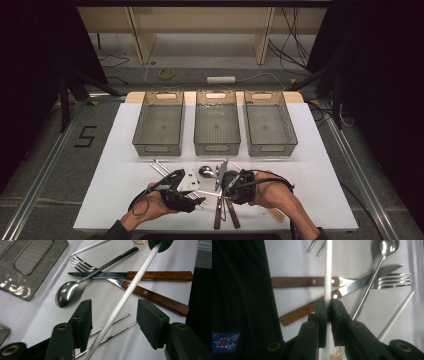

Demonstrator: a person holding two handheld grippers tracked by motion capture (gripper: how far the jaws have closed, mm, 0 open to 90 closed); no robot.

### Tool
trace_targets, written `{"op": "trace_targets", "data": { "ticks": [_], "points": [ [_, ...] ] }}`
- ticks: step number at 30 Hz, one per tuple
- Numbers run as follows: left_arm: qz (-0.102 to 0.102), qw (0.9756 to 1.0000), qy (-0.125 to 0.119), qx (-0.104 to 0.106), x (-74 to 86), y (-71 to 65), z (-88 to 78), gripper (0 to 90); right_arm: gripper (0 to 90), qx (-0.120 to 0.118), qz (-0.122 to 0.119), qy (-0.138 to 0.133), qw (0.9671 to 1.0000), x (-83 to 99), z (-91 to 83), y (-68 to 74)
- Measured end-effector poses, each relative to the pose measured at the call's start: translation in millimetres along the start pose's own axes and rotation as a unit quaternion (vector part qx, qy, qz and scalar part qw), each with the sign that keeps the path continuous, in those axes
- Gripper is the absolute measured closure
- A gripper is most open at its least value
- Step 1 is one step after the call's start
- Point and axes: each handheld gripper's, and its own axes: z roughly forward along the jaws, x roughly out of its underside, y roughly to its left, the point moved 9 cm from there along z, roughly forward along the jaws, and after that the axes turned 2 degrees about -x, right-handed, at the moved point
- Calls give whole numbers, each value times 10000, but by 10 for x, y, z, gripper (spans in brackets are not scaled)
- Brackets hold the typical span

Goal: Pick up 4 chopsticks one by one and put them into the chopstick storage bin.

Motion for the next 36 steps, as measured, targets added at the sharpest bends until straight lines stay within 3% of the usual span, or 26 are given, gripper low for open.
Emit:
{"op": "trace_targets", "data": {
  "ticks": [24,25,31,34,36],
  "points": [
    [528,9975,310,358,91,-142,45,745,849,-171,-294,36,9994,-38,48,100],
    [587,9969,328,400,97,-152,43,764,847,-164,-417,14,9990,-38,47,95],
    [863,9919,399,847,135,-283,23,834,823,-173,-618,-119,9979,-25,26,115],
    [868,9913,490,855,155,-277,24,848,730,-178,-453,-318,9983,-26,-31,54],
    [763,9927,498,789,172,-239,25,849,674,-115,-265,-525,9982,-30,-98,7]
  ]
}}
